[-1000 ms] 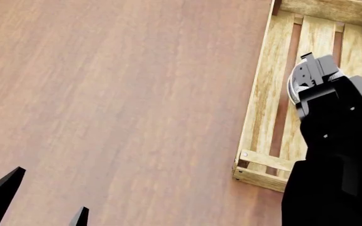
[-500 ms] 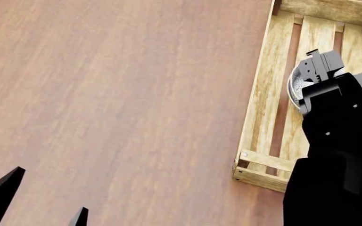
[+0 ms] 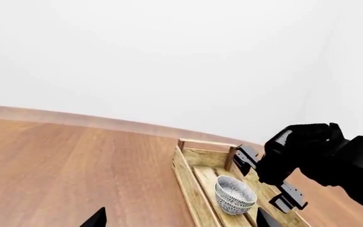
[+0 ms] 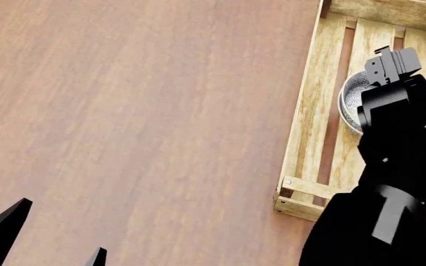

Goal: Stack the right bowl on the left bowl and place them in the tray.

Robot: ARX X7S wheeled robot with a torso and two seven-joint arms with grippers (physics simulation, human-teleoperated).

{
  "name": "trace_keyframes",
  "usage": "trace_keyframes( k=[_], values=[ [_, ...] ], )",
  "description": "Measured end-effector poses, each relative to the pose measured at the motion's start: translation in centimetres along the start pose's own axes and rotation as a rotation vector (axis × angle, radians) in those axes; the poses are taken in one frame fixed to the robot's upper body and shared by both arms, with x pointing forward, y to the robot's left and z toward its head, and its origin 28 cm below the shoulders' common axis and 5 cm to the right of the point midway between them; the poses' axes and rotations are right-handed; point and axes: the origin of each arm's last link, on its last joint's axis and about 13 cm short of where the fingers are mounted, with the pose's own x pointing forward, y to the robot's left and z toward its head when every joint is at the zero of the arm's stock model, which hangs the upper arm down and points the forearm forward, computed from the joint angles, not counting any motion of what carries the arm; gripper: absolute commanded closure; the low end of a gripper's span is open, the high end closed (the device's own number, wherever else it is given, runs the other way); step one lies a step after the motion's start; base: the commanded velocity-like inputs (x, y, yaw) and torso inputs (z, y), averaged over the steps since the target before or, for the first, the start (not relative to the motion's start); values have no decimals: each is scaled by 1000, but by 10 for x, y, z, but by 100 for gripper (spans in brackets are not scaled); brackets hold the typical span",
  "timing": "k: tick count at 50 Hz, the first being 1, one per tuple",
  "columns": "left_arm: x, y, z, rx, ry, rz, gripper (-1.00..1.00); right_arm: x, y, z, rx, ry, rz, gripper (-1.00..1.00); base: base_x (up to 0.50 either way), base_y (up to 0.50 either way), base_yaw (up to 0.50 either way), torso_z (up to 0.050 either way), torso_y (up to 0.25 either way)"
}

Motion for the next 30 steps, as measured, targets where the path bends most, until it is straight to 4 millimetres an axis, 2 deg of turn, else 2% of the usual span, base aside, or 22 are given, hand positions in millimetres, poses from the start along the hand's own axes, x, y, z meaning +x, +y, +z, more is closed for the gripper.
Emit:
trace_keyframes(
  k=[16, 30],
  values=[
    [0, -1, 0, -2, -1, -5, -100, -19, 2, 0, 7, -31, 26, -100, 0, 0, 0, 0, 0],
    [0, -2, 2, -3, -6, -8, -100, -44, 5, -6, -17, -2, 134, -100, 0, 0, 0, 0, 0]
  ],
)
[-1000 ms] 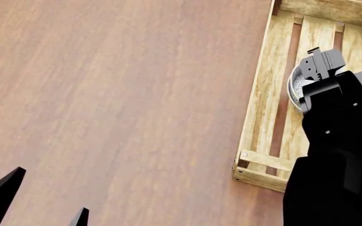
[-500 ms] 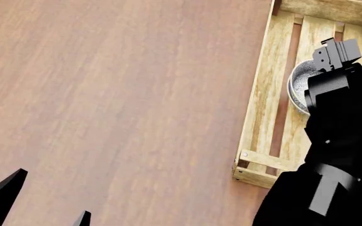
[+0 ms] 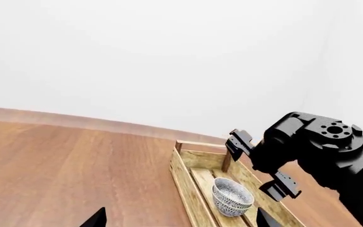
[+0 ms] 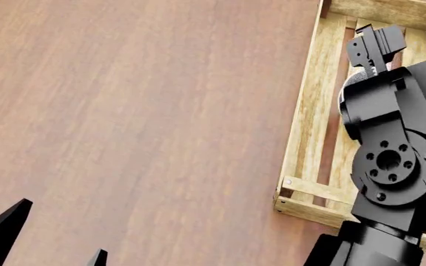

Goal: Stack the right bowl on the left bowl and place them in the tray.

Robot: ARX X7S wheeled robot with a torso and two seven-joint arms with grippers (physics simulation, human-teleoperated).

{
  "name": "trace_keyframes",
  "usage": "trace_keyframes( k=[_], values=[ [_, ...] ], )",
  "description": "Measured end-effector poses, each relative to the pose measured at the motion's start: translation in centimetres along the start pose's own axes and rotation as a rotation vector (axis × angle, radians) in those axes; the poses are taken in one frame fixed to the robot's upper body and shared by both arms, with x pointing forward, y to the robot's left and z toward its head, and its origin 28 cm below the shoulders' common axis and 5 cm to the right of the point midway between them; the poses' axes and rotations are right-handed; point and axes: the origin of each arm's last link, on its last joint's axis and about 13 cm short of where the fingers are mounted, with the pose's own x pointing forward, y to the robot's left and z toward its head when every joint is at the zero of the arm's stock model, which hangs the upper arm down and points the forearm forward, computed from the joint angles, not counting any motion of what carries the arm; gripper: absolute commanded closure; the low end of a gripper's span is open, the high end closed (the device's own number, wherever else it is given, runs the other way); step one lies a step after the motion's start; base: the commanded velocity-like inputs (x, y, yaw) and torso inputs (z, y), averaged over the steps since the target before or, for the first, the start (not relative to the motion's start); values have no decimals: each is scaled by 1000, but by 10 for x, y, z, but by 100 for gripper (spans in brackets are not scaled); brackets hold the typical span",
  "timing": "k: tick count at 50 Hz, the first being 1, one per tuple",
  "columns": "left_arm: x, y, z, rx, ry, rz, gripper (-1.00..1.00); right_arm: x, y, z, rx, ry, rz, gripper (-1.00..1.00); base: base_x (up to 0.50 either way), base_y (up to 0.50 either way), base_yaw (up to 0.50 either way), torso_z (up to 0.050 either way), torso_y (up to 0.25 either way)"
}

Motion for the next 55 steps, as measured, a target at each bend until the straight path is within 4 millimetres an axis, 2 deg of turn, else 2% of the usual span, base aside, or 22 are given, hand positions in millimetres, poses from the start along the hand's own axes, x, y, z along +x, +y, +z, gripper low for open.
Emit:
trace_keyframes(
  k=[13, 23, 38, 55],
  values=[
    [0, -2, 0, 1, 0, -6, -100, -41, -10, -6, -92, -4, 190, -100, 0, 0, 0, 0, 0],
    [0, -3, 0, 2, 2, -13, -100, -70, -31, -16, -236, -71, 333, -100, 0, 0, 0, 0, 0],
    [0, -5, 1, 5, 0, -18, -100, -87, -77, -40, -495, -254, 441, -100, 0, 0, 0, 0, 0],
    [0, -6, 1, 11, -1, -17, -100, -98, -136, -66, -791, -620, 483, -100, 0, 0, 0, 0, 0]
  ],
)
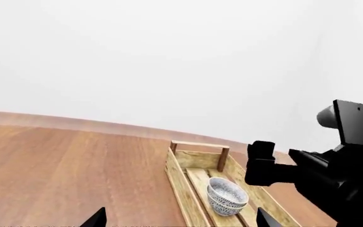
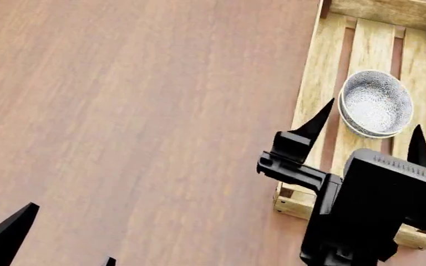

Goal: Stack the right bowl on the left bowl and place them in the tray.

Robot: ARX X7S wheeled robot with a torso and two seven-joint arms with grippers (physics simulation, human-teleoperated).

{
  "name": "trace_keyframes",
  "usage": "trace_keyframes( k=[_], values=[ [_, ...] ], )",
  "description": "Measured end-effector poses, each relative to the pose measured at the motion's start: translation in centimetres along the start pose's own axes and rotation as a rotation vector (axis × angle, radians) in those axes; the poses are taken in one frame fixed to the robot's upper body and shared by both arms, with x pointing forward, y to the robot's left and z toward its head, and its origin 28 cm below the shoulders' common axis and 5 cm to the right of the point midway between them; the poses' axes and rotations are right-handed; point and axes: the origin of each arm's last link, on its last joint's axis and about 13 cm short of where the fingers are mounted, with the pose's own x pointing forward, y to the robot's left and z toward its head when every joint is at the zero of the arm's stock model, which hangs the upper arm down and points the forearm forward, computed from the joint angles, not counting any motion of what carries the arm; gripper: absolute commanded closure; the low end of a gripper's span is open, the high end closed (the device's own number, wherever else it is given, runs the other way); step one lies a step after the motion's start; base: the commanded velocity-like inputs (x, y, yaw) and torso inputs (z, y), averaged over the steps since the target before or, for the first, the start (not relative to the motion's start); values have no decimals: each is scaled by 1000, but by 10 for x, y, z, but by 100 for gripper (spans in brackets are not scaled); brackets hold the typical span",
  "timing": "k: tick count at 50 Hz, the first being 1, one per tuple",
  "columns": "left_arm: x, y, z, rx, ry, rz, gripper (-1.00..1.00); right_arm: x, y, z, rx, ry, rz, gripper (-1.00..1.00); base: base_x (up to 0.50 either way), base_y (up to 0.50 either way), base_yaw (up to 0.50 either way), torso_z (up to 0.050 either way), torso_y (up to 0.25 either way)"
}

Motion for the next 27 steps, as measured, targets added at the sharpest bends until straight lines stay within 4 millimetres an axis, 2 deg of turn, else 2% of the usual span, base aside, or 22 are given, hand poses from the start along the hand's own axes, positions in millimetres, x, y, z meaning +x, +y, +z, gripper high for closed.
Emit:
trace_keyframes(
  k=[17, 27],
  values=[
    [1, -1, -8, 1, 23, 10, -100, -54, -9, -56, -257, -156, 14, -100, 0, 0, 0, 0, 0],
    [3, -2, -17, -9, 51, 4, -100, -75, -12, -73, -328, -196, 34, -100, 0, 0, 0, 0, 0]
  ],
)
